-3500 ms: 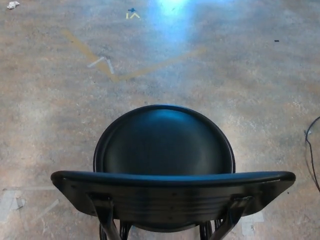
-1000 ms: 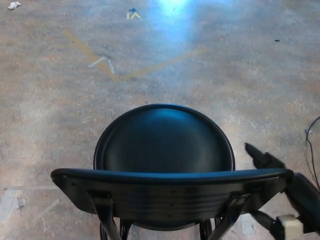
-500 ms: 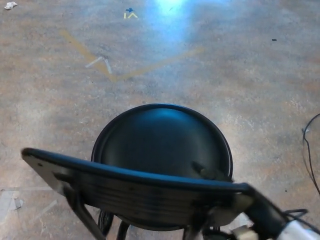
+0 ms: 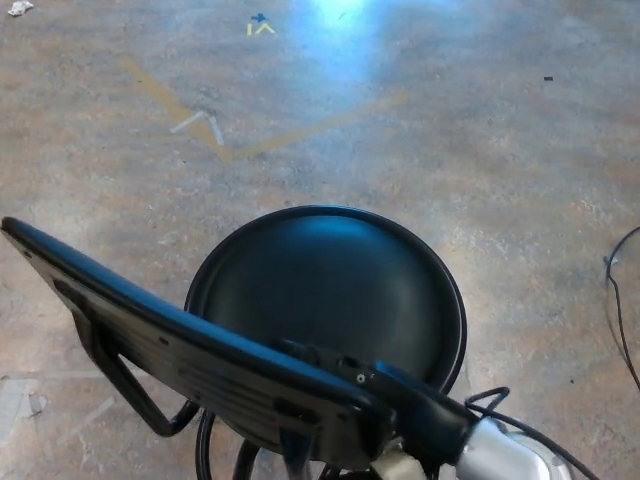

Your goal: Use the right hand to rotate the back of the chair to its left.

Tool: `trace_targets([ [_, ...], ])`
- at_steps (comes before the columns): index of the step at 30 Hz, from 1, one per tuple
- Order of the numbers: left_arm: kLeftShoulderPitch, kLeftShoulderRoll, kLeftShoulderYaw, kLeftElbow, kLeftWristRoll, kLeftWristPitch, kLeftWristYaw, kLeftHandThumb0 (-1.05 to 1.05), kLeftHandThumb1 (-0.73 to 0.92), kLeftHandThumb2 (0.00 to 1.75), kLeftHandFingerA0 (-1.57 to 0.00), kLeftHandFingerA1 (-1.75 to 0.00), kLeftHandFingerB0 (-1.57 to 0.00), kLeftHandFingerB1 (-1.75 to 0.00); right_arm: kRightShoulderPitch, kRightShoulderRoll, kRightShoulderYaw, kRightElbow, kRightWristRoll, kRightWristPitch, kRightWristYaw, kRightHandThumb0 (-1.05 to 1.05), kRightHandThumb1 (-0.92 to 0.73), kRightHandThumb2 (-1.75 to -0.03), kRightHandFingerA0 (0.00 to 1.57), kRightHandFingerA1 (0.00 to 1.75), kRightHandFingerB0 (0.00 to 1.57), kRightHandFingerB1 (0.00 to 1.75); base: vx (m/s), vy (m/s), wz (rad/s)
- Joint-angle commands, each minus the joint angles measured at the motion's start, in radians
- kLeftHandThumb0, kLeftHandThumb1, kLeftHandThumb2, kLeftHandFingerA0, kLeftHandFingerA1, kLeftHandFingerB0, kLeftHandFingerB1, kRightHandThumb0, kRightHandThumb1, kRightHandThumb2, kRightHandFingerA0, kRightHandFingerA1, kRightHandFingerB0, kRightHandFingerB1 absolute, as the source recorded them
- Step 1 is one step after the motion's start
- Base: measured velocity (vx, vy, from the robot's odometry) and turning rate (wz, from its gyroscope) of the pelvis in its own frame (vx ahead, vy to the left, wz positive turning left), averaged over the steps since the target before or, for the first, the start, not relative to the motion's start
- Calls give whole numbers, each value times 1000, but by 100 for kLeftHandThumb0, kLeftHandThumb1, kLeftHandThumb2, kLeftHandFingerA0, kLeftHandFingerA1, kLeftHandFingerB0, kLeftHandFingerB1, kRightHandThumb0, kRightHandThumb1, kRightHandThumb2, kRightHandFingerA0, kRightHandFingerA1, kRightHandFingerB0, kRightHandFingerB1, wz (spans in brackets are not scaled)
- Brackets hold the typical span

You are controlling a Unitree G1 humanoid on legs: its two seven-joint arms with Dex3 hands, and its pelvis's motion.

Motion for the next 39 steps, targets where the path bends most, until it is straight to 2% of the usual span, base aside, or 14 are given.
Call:
trace_targets([
  [1, -6, 9, 7, 1, 6, 11, 0, -47, 73, 62, -66, -52, -61, -46, -97, 83, 72, -9, -77, 75, 19, -105, -68, -61, 0, 0, 0, 0, 0, 0, 0],
  [2, -6, 9, 7, 2, 6, 11, 0, -47, 73, 62, -66, -52, -61, -46, -98, 83, 74, -9, -77, 78, 19, -105, -68, -61, 0, 0, 0, 0, 0, 0, 0],
  [3, -8, 11, 4, 1, 10, 11, 1, -47, 73, 62, -67, -52, -62, -47, -127, 111, 95, 15, -90, 82, 18, -104, -55, -99, 0, 9, 0, 0, 0, 0, 0],
  [4, -10, 12, 0, 1, 15, 10, 2, -47, 73, 62, -67, -52, -62, -47, -162, 146, 121, 45, -105, 87, 18, -104, -55, -99, 0, 9, 0, 0, 0, 0, 0],
  [5, -8, 9, 21, 1, -6, 2, -2, -46, 74, 62, -66, -53, -61, -48, -192, 180, 140, 81, -115, 96, 16, -105, -65, -61, 0, 0, 0, 0, 0, 0, 0],
  [9, -7, 7, 35, 1, -11, -1, -5, -46, 74, 62, -66, -53, -61, -48, -210, 196, 149, 107, -118, 98, 9, -105, -65, -61, 0, 0, 0, 0, 0, 0, 0],
  [14, -17, 22, 10, -1, 19, -6, -11, -47, 75, 63, -66, -51, -61, -45, -352, 352, 196, 355, -129, 59, -24, -105, -65, -60, 0, 0, 0, 0, 0, 0, 0],
  [19, -28, 18, 27, 1, -2, 0, -16, -48, 76, 63, -66, -51, -61, -46, -425, 408, 222, 449, -151, 68, -26, -100, -56, -76, 0, 0, 0, 0, 0, 0, 0],
  [20, -29, 19, 32, 1, -6, 0, -23, -48, 75, 62, -65, -50, -61, -45, -440, 424, 226, 476, -144, 68, -30, -105, -58, -101, 0, 24, 0, 16, 0, 0, 0],
  [23, -33, 18, 40, 2, -8, 5, -22, -47, 76, 63, -66, -51, -60, -46, -461, 435, 229, 521, -134, 45, -45, -105, -58, -102, 0, 26, 0, 18, 0, 0, 0],
  [25, -35, 22, 35, 2, 2, 5, -24, -48, 76, 63, -67, -51, -61, -46, -468, 436, 226, 537, -126, 38, -48, -105, -58, -102, 0, 24, 0, 17, 0, 0, 0],
  [26, -36, 21, 36, 2, 1, 8, -23, -48, 78, 63, -66, -51, -60, -46, -470, 434, 225, 541, -124, 35, -47, -104, -64, -60, 0, 0, 0, 0, 0, 0, 0],
  [33, -36, 17, 43, 2, -4, 0, -35, -49, 75, 63, -65, -50, -60, -46, -432, 366, 203, 489, -110, 12, -59, -102, -67, -61, 0, 0, 0, 0, 0, 0, 0],
  [39, -32, 19, 38, 6, 6, 4, -26, -47, 75, 62, -66, -51, -61, -46, -180, 129, 85, 78, -93, -34, -112, -99, -73, -62, 0, 0, 0, 0, 0, 0, 1],
])
